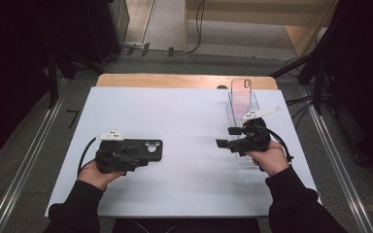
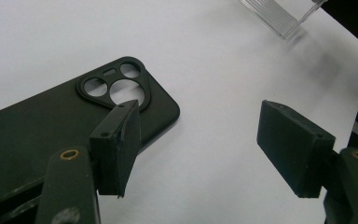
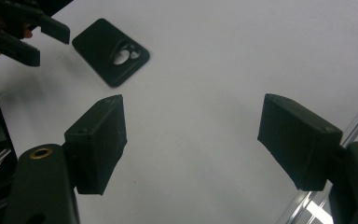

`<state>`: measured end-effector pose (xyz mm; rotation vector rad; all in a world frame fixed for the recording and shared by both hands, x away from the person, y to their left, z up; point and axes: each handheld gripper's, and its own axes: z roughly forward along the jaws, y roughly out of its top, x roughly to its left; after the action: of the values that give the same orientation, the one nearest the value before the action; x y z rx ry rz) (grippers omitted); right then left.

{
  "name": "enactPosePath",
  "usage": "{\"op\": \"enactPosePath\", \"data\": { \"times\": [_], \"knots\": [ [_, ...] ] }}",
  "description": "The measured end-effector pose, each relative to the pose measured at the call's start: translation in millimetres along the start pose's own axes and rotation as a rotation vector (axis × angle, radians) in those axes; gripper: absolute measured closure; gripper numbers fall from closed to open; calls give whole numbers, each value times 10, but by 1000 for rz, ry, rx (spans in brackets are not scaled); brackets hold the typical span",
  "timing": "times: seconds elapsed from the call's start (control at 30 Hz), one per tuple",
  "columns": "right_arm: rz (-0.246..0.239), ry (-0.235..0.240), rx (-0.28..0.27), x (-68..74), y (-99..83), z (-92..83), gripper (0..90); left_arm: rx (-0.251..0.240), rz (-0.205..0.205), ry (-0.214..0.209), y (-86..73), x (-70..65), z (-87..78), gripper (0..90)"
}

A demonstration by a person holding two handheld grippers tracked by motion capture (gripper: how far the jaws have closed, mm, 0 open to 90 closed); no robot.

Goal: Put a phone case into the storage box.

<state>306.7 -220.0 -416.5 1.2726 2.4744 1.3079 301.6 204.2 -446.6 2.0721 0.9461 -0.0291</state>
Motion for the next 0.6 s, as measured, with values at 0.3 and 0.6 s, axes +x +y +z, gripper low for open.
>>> {"op": "enactPosePath", "data": {
  "times": [0.3, 0.6],
  "knots": [
    [-13, 41, 19, 80, -240, -29, 218, -1, -3, 0, -3, -11, -23, 305],
    [-39, 58, 39, 112, -512, -50, 218, 15, -8, -16, -13, -11, -6, 305]
  ]
}}
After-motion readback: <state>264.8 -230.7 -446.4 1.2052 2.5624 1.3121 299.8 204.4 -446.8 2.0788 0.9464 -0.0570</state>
